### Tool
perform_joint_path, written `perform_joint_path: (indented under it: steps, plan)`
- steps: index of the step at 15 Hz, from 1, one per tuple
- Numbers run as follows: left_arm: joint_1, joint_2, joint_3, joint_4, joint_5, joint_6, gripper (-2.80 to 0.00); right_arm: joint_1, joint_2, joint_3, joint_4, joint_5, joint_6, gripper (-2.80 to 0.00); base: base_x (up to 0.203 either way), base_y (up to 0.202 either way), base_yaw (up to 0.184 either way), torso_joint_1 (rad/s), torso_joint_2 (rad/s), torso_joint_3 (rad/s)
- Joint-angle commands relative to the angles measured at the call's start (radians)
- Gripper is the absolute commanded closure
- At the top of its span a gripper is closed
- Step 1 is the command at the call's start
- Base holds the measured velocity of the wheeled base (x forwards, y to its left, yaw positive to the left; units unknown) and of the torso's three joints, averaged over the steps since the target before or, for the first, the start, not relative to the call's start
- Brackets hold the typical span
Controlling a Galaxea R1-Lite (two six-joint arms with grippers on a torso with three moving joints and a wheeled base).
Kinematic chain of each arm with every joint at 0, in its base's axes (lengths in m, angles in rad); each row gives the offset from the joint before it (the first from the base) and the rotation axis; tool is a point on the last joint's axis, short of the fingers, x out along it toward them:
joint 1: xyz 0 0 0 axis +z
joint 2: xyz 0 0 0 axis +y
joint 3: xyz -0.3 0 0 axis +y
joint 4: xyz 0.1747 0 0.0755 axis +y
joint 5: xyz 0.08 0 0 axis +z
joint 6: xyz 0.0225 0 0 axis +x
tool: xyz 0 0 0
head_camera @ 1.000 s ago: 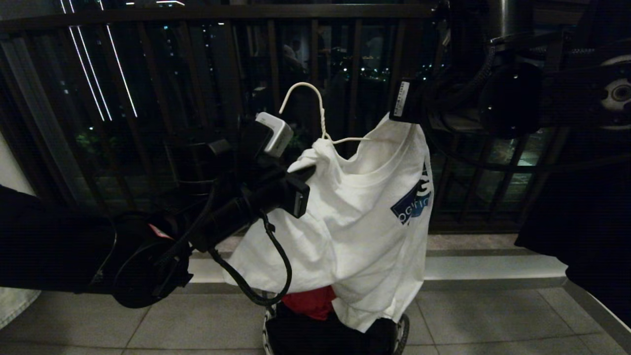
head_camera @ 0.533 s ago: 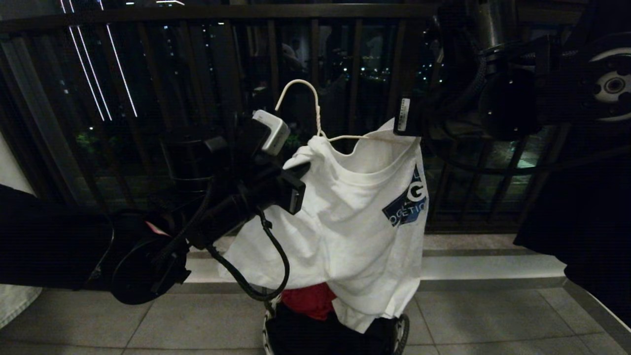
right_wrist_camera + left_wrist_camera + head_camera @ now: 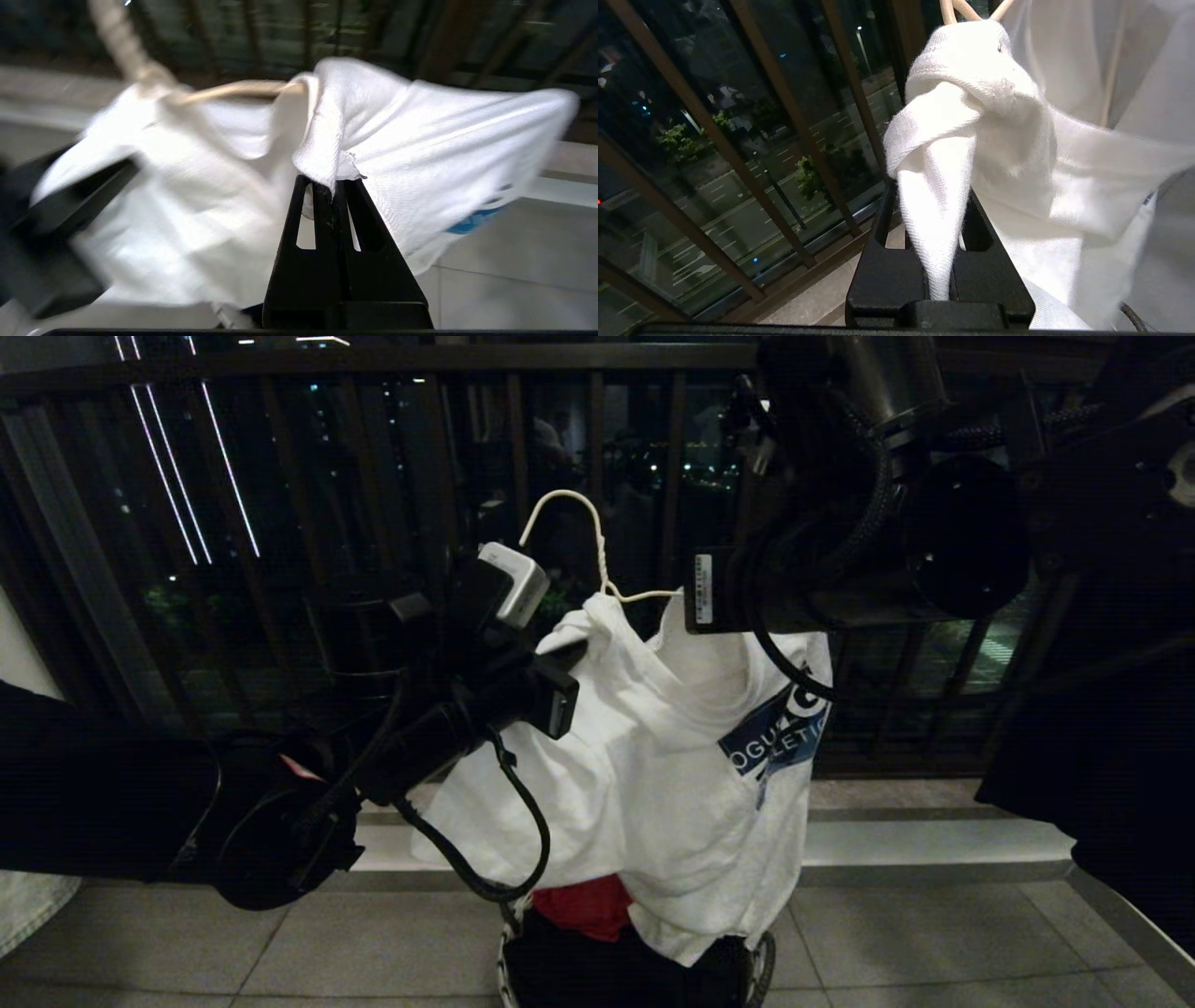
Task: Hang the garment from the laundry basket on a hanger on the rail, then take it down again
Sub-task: Hang the clothes on the clothes rack
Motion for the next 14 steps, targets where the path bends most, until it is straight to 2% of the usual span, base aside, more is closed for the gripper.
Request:
perform_joint_path:
  steps: [1, 2, 8, 14]
  plan:
    - [0.0, -0.003, 0.001, -0.006, 0.0, 0.0, 0.0, 0.014, 0.014, -0.006, -0.003, 0.035, 0.004, 0.0, 0.0, 0.0, 0.0, 0.0, 0.0, 0.0]
    - [-0.001, -0.003, 0.001, -0.007, 0.0, 0.0, 0.0, 0.015, 0.012, -0.007, -0.01, 0.073, 0.01, 0.0, 0.0, 0.0, 0.0, 0.0, 0.0, 0.0]
    - [-0.001, -0.003, 0.004, -0.007, -0.003, -0.002, 0.0, 0.048, 0.014, -0.009, -0.042, 0.164, 0.063, 0.0, 0.0, 0.0, 0.0, 0.0, 0.0, 0.0]
    - [-0.005, -0.004, 0.003, -0.01, -0.005, -0.023, 0.0, 0.057, 0.022, -0.006, -0.126, 0.164, 0.065, 0.0, 0.0, 0.0, 0.0, 0.0, 0.0, 0.0]
